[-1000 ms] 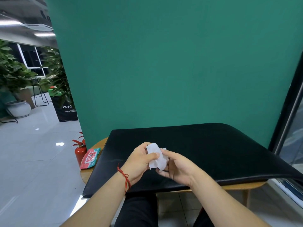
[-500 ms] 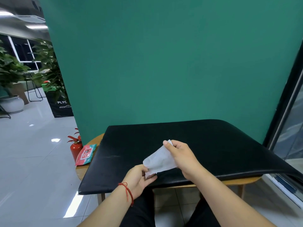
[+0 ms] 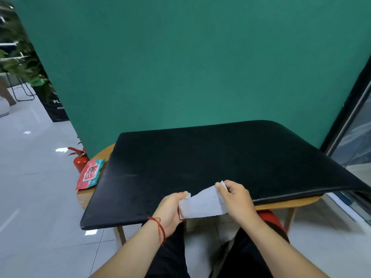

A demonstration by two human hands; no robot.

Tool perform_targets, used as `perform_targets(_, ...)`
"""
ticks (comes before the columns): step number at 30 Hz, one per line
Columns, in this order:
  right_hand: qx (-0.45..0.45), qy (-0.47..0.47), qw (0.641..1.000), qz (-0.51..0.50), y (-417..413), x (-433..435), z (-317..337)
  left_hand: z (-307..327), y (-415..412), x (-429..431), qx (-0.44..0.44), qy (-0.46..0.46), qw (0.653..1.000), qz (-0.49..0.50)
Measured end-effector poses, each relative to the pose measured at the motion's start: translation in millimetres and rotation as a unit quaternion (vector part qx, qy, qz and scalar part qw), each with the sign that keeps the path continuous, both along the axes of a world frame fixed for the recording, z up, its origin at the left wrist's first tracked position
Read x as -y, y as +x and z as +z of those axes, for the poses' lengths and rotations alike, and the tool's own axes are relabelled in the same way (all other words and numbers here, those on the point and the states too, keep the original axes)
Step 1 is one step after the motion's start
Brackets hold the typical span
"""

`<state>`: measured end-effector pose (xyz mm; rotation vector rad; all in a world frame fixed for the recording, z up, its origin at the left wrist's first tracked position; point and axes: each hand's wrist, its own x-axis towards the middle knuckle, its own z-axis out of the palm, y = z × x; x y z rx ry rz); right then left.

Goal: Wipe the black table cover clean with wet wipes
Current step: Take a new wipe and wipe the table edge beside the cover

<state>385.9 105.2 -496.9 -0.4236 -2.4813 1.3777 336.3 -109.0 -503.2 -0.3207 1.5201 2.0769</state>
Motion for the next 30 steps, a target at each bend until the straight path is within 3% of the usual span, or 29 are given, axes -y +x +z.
perform_targets(3, 0.017, 0.032, 0.999, -0.023, -4.7, -11.6, -15.0, -20.3, -8.1, -6.4, -0.062, -0.133, 0.988, 0.046)
perform_targets(6, 0.030, 0.037, 0.998, -0.028, -7.6, -21.3, -24.7, -23.5, -9.2, -13.3, -0.145, -0.256, 0.953, 0.072)
perform_targets(9, 0.041, 0.028, 0.998, -0.028, -7.2, -29.2, -33.7, -21.2, -9.6, -20.7, -0.234, -0.322, 0.916, 0.049)
perform_targets(16, 0.079, 0.046, 0.995, -0.035, -18.4, -51.5, -38.5, -28.0, -31.0, -30.3, -0.267, -0.404, 0.875, 0.005)
perform_targets(23, 0.083, 0.090, 0.991, -0.056, -50.5, -73.5, -23.6, -27.3, -61.7, -56.1, -0.290, -0.406, 0.866, -0.021)
perform_targets(30, 0.099, -0.017, 0.994, -0.051, -59.6, -104.3, -26.1, -34.5, -86.1, -85.2, -0.310, -0.452, 0.833, -0.073)
